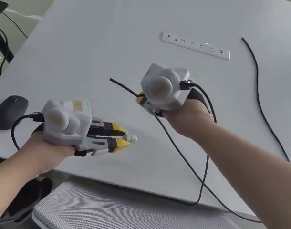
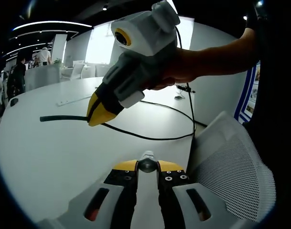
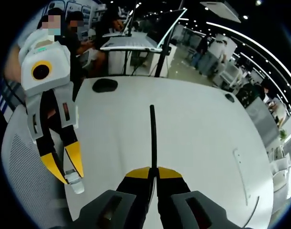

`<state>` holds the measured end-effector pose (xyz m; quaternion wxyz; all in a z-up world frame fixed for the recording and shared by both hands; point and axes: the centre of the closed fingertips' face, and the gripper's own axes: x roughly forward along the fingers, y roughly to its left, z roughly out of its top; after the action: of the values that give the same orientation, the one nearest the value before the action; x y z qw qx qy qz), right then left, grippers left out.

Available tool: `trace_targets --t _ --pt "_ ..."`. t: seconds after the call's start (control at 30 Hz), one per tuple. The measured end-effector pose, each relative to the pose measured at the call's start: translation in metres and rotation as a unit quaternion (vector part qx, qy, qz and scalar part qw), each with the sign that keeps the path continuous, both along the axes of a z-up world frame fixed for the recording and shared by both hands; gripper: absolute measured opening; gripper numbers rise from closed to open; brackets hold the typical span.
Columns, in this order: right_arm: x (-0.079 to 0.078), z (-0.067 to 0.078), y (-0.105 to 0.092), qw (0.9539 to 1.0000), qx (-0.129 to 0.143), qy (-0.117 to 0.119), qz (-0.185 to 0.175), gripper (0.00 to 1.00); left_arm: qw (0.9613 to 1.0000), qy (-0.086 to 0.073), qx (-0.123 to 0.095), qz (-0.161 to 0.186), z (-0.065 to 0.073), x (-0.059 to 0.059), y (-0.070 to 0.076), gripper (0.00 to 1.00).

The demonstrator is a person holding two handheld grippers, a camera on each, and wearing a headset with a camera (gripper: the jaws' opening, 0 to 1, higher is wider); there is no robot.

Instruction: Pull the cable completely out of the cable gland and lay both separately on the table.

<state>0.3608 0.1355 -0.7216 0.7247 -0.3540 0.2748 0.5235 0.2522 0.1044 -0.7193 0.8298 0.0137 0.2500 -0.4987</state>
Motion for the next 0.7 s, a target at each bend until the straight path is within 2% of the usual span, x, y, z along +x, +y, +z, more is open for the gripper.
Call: trace_targets --t 0.2,0.4,0.47,0.6,0.7 --pt "-0.011 -0.025 0.02 0.9991 0.0 0.025 0.035 0.0 0.9999 0.009 0.003 0.01 -0.018 -0.001 0.01 0.15" --pt "-0.019 -0.055 0.032 0.9966 -0.017 0.039 0.07 0.0 0.9994 0.025 0.004 0.025 -0.036 0.0 0.019 0.15" --pt "-0.019 -0.063 0.034 0.9962 -0.023 0.045 0.071 0.0 0.9991 0.031 0.008 0.028 -0.043 0.0 0.021 0.15" --pt "-0.019 -0.076 0.038 0.9953 -0.033 0.052 0.075 0.0 0.9983 0.041 0.002 0.041 -0.048 0.002 0.024 0.15" --pt "-0.02 -0.084 0.04 0.9944 -0.037 0.064 0.075 0.0 0.9977 0.049 0.006 0.045 -0.057 0.003 0.025 0.15"
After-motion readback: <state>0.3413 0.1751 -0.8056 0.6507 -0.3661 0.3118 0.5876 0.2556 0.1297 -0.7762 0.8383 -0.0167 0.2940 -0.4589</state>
